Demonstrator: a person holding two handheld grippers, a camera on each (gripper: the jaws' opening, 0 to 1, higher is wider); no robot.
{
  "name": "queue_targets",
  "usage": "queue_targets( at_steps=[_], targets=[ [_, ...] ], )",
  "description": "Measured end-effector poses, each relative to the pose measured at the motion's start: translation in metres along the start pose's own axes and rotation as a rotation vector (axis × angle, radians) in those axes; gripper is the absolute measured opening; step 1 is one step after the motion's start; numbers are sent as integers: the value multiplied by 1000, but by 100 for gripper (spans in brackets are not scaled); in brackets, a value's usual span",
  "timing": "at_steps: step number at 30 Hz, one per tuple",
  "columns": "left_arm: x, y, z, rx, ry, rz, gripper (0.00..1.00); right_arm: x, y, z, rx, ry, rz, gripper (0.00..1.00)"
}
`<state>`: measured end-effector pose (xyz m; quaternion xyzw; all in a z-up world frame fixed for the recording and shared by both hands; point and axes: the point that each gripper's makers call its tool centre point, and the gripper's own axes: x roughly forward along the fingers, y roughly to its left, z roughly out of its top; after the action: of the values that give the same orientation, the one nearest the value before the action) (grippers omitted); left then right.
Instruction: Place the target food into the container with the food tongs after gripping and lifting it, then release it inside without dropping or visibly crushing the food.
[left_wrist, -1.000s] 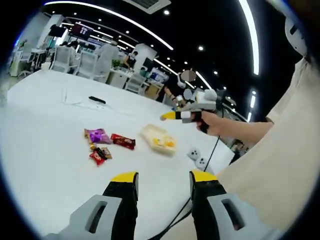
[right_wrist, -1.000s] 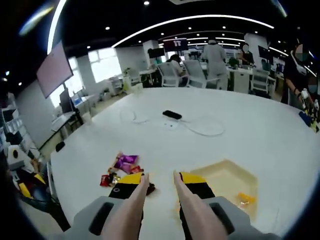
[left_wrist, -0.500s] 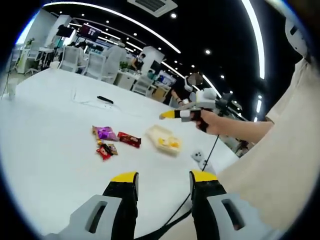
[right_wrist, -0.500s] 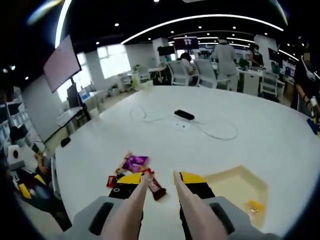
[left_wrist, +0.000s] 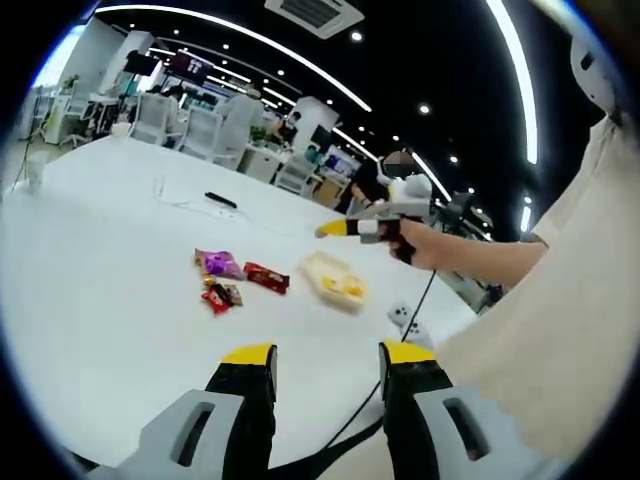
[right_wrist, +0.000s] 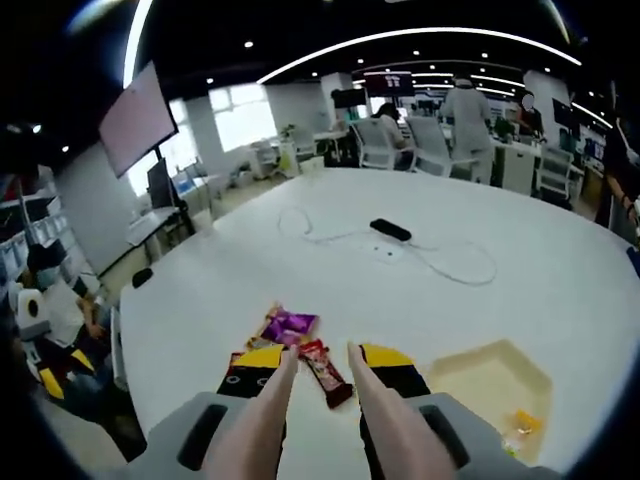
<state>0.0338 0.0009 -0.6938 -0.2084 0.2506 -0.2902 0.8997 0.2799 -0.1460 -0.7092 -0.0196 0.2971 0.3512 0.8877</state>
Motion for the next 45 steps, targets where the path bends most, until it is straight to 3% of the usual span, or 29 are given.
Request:
queue_targets(
  at_steps=[26,45],
  targets=[
    [-12,6,-1,-18,-14,37,40,25,27,-3,-60,44,71,27],
    [-21,14,-5,-51,-32,66,40,44,60,-6,-177,105,123,27]
  ],
)
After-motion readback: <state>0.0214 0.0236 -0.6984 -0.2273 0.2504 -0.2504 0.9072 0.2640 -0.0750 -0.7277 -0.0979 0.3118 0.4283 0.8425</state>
